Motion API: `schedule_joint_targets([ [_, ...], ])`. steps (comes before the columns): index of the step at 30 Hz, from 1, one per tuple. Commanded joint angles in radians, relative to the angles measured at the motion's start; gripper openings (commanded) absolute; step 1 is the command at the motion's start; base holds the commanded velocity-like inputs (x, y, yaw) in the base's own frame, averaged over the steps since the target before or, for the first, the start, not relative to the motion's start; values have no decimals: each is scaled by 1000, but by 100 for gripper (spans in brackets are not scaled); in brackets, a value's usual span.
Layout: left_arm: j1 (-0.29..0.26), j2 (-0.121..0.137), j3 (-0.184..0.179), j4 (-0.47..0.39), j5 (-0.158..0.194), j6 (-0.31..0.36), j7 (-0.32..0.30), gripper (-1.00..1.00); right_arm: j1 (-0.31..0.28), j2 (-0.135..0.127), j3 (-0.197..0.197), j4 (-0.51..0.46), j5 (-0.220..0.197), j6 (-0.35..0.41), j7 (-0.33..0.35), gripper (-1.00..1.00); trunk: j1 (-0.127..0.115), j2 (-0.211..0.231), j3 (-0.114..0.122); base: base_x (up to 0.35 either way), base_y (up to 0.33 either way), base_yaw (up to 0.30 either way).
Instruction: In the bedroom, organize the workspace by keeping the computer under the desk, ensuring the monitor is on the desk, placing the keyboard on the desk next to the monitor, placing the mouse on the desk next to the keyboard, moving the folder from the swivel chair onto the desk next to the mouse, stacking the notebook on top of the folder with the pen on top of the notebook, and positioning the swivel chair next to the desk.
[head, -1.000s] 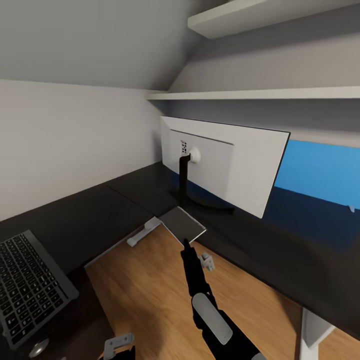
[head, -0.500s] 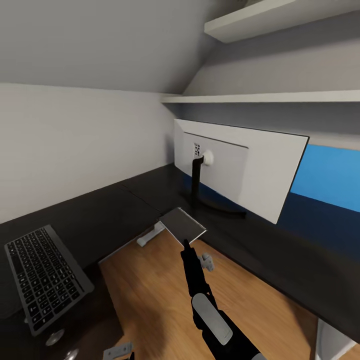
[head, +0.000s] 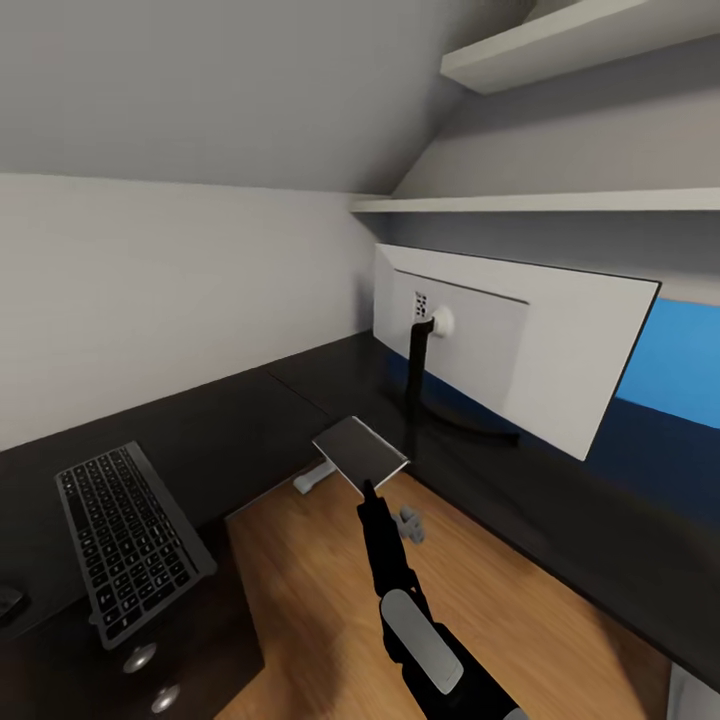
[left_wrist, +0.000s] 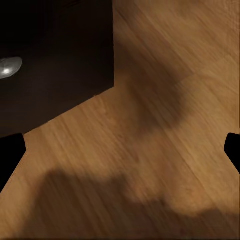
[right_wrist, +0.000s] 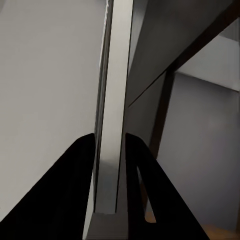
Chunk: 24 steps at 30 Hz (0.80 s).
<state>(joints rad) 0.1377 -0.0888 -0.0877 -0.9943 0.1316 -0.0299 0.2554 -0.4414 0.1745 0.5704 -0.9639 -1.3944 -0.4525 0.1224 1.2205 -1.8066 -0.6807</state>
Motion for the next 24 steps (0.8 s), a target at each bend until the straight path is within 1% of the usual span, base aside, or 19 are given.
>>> schedule_joint_targets([
  [1, 13, 1, -3, 5, 4, -37, 5, 100, -1, 0, 4, 1, -11, -6, 9, -100, 0, 0, 0, 0, 0, 163],
  [2, 19, 2, -3, 8, 1, -54, 5, 100, -1, 0, 4, 1, -11, -6, 9, -100, 0, 0, 1, 0, 0, 163],
  [3, 31, 2, -3, 12, -7, -86, 5, 100, -1, 0, 5, 1, -11, -6, 8, -100, 0, 0, 2, 0, 0, 163],
  [6, 43, 2, -3, 17, -23, -125, 5, 100, 0, 0, 6, 2, -11, -6, 8, -100, 0, 0, 5, 0, 0, 163],
  [8, 50, 1, -3, 19, -40, -148, 5, 100, 0, 0, 6, 2, -12, -6, 8, -100, 0, 0, 7, 0, 0, 168],
  [10, 59, 1, -3, 21, -66, -167, 5, 100, 1, 0, 6, 2, -12, -5, -4, -100, 0, 0, 9, 0, 0, 172],
  [17, 61, -1, -4, 41, -77, -174, 4, 100, 1, 0, 7, 2, -12, 0, -45, -100, 0, 0, 16, 0, 0, 183],
  [24, 62, -2, -5, 49, -79, -176, 2, 100, 1, 0, 7, 3, -13, 3, -63, -100, 0, 0, 21, 0, 0, 199],
])
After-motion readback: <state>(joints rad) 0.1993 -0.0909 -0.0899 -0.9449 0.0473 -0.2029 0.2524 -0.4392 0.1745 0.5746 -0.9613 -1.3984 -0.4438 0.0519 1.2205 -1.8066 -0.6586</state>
